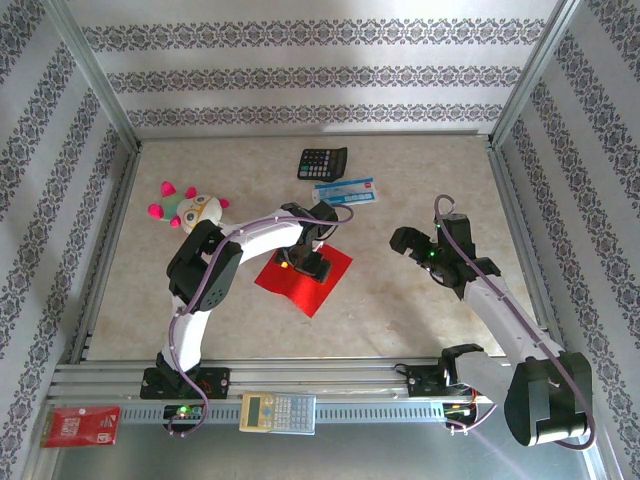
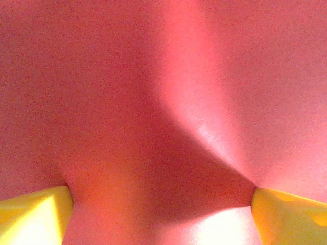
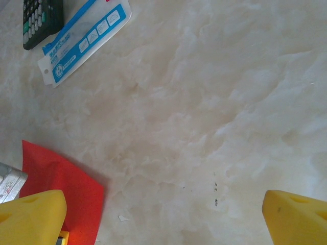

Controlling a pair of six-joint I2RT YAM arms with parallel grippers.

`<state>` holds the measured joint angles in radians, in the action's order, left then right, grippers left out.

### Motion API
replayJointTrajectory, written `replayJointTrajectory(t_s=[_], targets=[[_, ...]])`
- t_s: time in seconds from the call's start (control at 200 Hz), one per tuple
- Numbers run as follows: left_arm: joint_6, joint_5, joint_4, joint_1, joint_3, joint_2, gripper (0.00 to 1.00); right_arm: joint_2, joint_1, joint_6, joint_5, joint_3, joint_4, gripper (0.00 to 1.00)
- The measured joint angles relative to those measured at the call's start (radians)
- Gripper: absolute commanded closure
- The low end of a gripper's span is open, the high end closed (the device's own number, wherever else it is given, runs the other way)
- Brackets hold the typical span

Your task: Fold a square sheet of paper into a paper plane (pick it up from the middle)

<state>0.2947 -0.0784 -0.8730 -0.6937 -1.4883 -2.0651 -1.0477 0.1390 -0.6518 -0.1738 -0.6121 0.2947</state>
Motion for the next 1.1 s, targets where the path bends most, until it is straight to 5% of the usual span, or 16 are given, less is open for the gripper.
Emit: replayJointTrajectory(t_s=[0.634,0.899,1.099], targets=[[-0.092,-0.023,0.137,0.000,0.179,0.127,0.28,-0.055,0.000,0.000,-0.061,0.000,-0.015,0.02],[-0.193,-0.063,0.279,-0.001,0.326,0.275,0.30,-0.212,0.043,0.017,-0.246,-0.046,-0.040,0.12],[-0.214,-0.037,0.322,-0.001,0.349,0.292,0.07,-0.334,0.134,0.028,-0.340,-0.120,-0.060,0.15]])
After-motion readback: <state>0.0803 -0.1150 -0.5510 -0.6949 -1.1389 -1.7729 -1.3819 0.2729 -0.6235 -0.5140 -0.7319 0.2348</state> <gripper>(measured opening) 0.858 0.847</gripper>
